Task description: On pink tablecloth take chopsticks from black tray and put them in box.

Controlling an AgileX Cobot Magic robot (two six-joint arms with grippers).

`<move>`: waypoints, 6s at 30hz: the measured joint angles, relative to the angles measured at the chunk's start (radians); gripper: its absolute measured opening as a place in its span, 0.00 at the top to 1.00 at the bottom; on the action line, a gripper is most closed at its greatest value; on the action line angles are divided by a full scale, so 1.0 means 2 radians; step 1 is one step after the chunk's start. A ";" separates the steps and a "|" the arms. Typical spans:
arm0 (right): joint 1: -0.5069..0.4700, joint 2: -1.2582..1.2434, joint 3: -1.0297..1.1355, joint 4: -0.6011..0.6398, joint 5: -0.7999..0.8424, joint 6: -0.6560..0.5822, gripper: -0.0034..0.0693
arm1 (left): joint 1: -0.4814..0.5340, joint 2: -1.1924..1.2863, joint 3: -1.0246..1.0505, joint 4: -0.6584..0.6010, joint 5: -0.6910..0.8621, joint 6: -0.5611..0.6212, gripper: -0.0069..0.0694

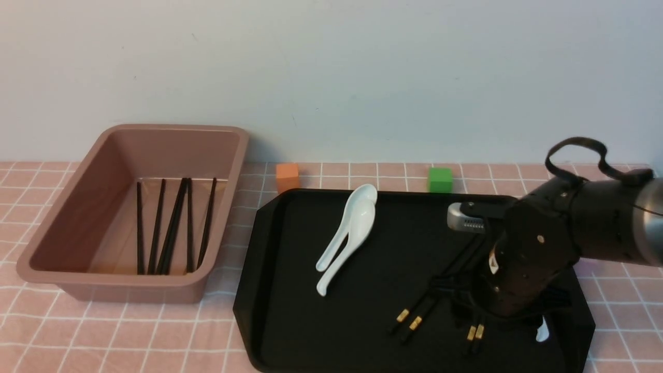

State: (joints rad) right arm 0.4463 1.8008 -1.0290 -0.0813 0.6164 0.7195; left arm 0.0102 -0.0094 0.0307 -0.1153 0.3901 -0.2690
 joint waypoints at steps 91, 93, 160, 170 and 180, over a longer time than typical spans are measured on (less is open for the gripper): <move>0.208 0.243 -0.674 0.095 0.158 -0.247 0.76 | 0.000 0.000 0.000 0.000 0.000 0.001 0.64; 0.208 0.281 -0.719 0.096 0.158 -0.249 0.76 | 0.000 0.000 0.000 0.000 0.000 0.001 0.63; 0.066 -0.460 0.027 0.037 0.185 -0.322 0.97 | 0.000 0.000 0.000 0.000 0.000 0.001 0.60; -0.095 -0.713 0.392 0.061 -0.138 -0.353 0.97 | 0.000 0.000 0.000 0.000 0.000 0.001 0.60; -0.161 -0.901 0.526 0.062 -0.135 -0.354 0.97 | 0.000 0.000 0.000 0.000 0.000 0.001 0.60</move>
State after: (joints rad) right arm 0.1246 -0.0007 0.0231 0.0422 0.3461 0.0115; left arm 0.0102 -0.0094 0.0307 -0.1153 0.3901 -0.2667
